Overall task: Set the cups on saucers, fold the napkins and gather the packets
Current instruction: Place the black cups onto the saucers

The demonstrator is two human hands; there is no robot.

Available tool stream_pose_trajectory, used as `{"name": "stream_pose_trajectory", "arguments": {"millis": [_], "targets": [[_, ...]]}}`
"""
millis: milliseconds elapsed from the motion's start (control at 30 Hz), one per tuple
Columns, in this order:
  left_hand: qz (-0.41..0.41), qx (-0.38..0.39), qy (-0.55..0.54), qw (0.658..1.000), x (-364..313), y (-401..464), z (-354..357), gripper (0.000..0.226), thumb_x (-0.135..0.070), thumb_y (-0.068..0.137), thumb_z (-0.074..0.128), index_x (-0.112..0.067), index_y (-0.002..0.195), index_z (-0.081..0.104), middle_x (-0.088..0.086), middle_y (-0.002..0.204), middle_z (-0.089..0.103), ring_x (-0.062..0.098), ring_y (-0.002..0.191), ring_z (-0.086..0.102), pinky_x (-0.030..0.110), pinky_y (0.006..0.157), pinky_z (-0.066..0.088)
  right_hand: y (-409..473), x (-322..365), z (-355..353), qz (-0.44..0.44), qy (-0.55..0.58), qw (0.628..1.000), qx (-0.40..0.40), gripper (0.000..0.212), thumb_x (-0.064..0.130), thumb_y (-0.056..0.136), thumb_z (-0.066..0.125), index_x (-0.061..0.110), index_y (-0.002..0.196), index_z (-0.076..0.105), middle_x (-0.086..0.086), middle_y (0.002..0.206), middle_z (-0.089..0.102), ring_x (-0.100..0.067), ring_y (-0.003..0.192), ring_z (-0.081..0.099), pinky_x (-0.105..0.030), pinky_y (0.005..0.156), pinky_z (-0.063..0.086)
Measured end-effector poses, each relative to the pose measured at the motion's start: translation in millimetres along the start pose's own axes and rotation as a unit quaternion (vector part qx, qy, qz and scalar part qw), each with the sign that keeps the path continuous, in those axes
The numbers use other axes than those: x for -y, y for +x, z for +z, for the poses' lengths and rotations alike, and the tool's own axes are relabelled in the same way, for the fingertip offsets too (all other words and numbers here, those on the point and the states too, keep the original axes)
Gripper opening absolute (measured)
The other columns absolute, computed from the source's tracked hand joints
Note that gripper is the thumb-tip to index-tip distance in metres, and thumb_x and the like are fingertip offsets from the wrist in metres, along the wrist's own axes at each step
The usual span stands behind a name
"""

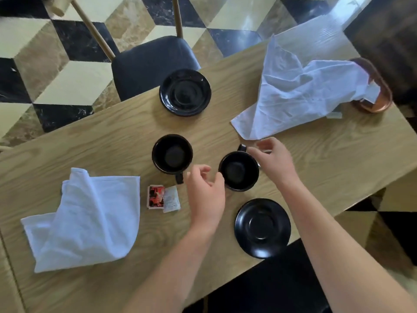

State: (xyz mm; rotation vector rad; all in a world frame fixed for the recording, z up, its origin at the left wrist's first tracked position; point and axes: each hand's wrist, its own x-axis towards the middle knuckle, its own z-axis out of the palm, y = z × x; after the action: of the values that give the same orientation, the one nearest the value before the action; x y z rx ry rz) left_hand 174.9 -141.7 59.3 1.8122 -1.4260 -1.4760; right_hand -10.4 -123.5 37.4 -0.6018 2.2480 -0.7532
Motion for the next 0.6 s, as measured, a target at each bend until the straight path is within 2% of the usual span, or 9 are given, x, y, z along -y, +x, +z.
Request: {"name": "stream_pose_trajectory", "arguments": {"millis": [67,133,167,267,367,433,500,600], "targets": [[-0.081,0.005,-0.033,0.996,22,-8,12,0.023,-0.028,0.089,0.066,-0.029,0.107,0.052,-0.003,0.109,0.055,-0.01,0.086,0.056,0.013,0.075,0.05,-12,-15,0,0.034,0.032,0.999,0.025,0.048,0.043,0.081,0.077,0.017,0.119,0.064,0.002,0.114,0.067,-0.013,0.103,0.064,-0.023,0.077,0.05],[-0.129,0.025,-0.055,0.99,34,-10,22,0.036,-0.036,0.089,0.067,-0.027,0.121,0.052,-0.006,0.114,0.057,0.005,0.102,0.06,0.036,0.091,0.056,-20,-26,2,0.053,0.054,0.996,0.055,0.05,0.04,0.083,0.076,0.015,0.125,0.063,-0.001,0.117,0.069,-0.015,0.106,0.066,-0.034,0.091,0.054],[-0.14,0.032,-0.054,0.988,38,-9,25,0.044,-0.039,0.089,0.067,-0.026,0.128,0.051,-0.008,0.115,0.056,0.012,0.107,0.061,0.042,0.095,0.055,-23,-30,4,0.057,0.065,0.994,0.068,0.049,0.039,0.084,0.076,0.015,0.125,0.063,-0.001,0.117,0.07,-0.015,0.106,0.066,-0.04,0.095,0.055],[-0.143,0.042,-0.043,0.988,41,-5,27,0.054,-0.045,0.087,0.066,-0.023,0.134,0.05,-0.011,0.11,0.057,0.017,0.108,0.062,0.044,0.095,0.055,-32,-36,7,0.052,0.093,0.991,0.083,0.038,0.044,0.087,0.072,0.02,0.116,0.067,0.004,0.11,0.072,-0.011,0.102,0.067,-0.042,0.095,0.055],[-0.133,0.062,-0.02,0.989,58,-21,21,0.038,-0.052,0.087,0.059,-0.024,0.111,0.061,-0.004,0.101,0.068,0.016,0.094,0.067,0.038,0.085,0.058,-48,-53,2,0.073,0.135,0.988,0.032,0.039,0.059,0.091,0.055,0.023,0.096,0.069,0.005,0.097,0.073,-0.015,0.096,0.069,-0.039,0.088,0.055],[-0.139,0.082,0.022,0.987,84,-43,16,0.027,-0.045,0.09,0.059,-0.022,0.102,0.064,-0.005,0.091,0.071,0.017,0.087,0.069,0.037,0.081,0.058,-64,-78,-8,0.079,0.088,0.993,0.0,0.034,0.054,0.094,0.054,0.022,0.091,0.067,0.006,0.092,0.07,-0.019,0.096,0.067,-0.037,0.082,0.051],[-0.164,0.097,0.044,0.981,110,-65,13,0.024,-0.035,0.091,0.065,-0.016,0.105,0.067,-0.005,0.085,0.072,0.015,0.083,0.071,0.039,0.083,0.059,-82,-110,-17,0.071,-0.007,0.997,0.0,0.021,0.04,0.094,0.06,0.02,0.097,0.067,0.008,0.093,0.067,-0.02,0.099,0.066,-0.033,0.08,0.046],[-0.172,0.112,0.057,0.977,128,-84,18,0.009,-0.028,0.087,0.071,-0.02,0.091,0.071,-0.004,0.071,0.075,0.014,0.073,0.073,0.04,0.079,0.061,-101,-143,-22,0.048,-0.067,0.997,0.011,0.023,0.029,0.093,0.064,0.017,0.112,0.07,0.0,0.106,0.071,-0.02,0.102,0.066,-0.036,0.089,0.052]]}}
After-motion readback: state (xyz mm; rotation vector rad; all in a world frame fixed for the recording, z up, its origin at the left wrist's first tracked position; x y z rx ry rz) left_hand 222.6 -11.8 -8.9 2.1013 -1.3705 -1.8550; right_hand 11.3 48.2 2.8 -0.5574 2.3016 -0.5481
